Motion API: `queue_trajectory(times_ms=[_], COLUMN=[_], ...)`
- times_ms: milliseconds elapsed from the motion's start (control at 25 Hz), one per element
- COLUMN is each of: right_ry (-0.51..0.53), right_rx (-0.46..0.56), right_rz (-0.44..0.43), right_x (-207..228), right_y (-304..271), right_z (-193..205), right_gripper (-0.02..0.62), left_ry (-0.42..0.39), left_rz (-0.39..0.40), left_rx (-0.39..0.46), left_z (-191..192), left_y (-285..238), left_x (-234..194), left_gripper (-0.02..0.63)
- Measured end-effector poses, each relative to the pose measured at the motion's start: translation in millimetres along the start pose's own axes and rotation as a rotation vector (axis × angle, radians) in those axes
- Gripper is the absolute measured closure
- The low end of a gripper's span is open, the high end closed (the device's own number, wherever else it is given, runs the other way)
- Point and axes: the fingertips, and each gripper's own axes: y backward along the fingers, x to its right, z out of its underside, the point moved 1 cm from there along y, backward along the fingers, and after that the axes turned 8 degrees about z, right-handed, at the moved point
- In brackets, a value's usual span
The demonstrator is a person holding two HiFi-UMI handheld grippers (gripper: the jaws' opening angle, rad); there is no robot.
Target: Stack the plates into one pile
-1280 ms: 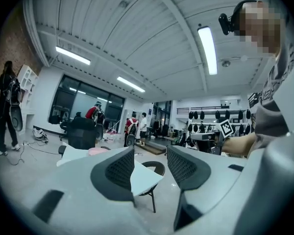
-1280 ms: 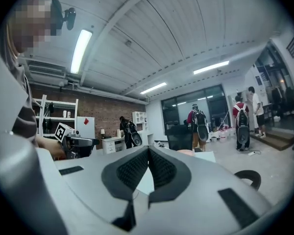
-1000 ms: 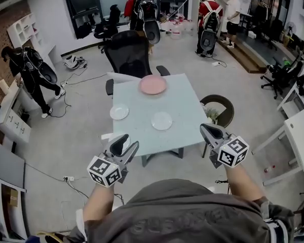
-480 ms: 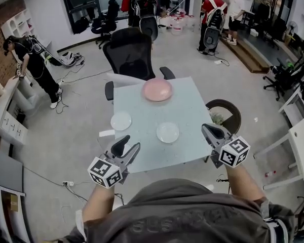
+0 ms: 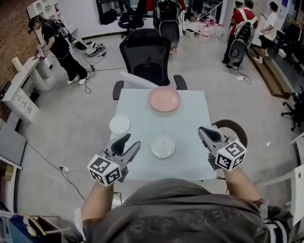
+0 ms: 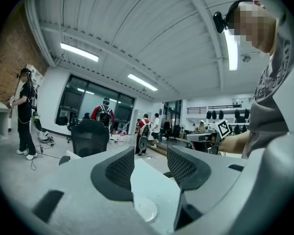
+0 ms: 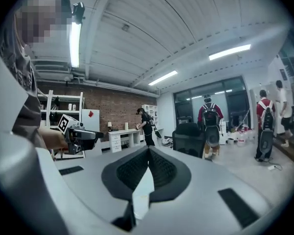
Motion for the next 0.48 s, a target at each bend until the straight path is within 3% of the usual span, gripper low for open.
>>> queue_trajectory(times_ms=[280, 480], right_ry=[-0.004, -0.022], right_rx=[-0.006, 0.004], right_rz=[-0.082, -0.058], right_x=[35.9, 33.2], right_y=[-27.7, -53.2], right_z=[9.2, 9.0], right_gripper=[0.601, 0.601], left_ry=[0.030, 0.033], left_rz=[-0.068, -0.076], left_rx=[0.001, 0.001], left_z=[8.5, 6.0], left_y=[-30.3, -19.3], left_x=[-2.0, -40.1], left_gripper=[0.416, 0.416])
